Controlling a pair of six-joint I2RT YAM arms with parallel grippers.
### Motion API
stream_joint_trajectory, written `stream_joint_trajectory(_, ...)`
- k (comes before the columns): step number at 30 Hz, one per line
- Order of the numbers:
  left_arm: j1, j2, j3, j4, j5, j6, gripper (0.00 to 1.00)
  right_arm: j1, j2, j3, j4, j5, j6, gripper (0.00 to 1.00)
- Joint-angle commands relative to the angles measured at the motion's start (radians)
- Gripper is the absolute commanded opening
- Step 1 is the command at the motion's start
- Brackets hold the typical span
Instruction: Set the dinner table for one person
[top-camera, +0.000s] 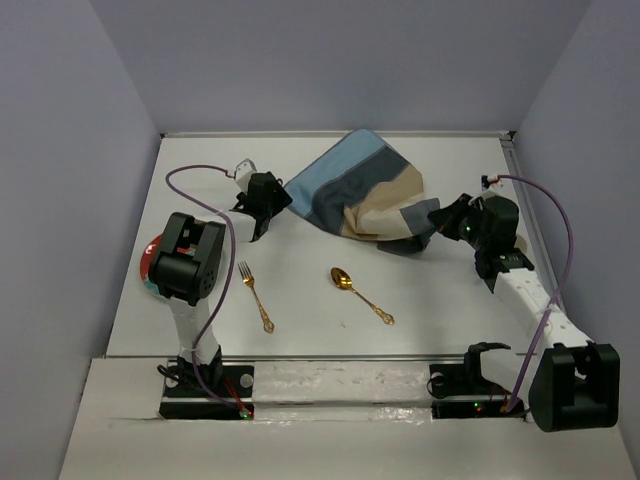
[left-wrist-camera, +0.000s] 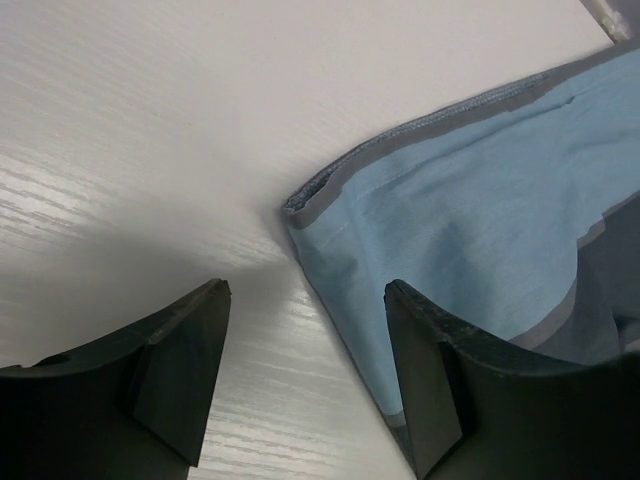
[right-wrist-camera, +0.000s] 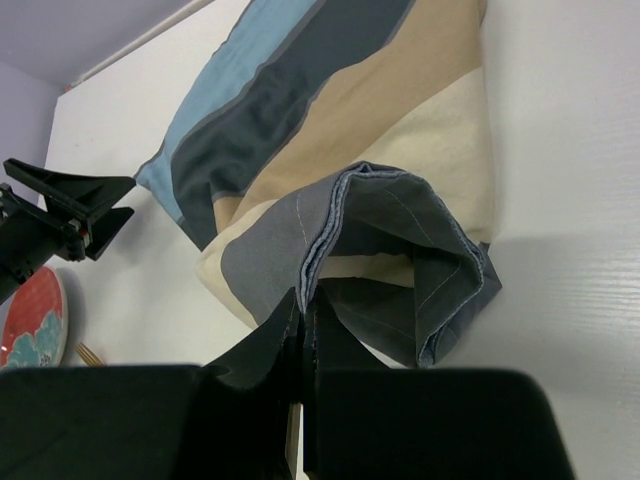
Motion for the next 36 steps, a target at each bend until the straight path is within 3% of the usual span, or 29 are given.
stream_joint_trajectory(1,0.004,-0.053,-0.013,0.050,-0.063,0.022,0.77,-0.003,0.005,-0.006,0.059,-0.017,-0.009,0.00)
stream_joint_trajectory(11,0.004,0.027,0.058,-0.005,-0.058,0.034,0.79,-0.003,0.002,-0.011,0.059,-0.020,-0.007,0.00)
stream_joint_trajectory(17,0.004,0.077,0.109,-0.039,-0.058,0.040,0.70,-0.003,-0.013,-0.015,0.061,-0.014,-0.009,0.00)
stream_joint_trajectory(26,0.004,0.107,0.120,-0.045,-0.057,0.031,0.63,-0.003,-0.018,-0.015,0.056,-0.014,-0.010,0.00)
stream_joint_trajectory(33,0.004,0.120,0.130,-0.040,-0.058,0.042,0.45,-0.003,-0.018,-0.015,0.057,-0.020,-0.010,0.00)
stream_joint_trajectory(36,0.004,0.128,0.147,-0.037,-0.055,0.053,0.44,-0.003,-0.013,-0.017,0.057,-0.022,-0.012,0.00)
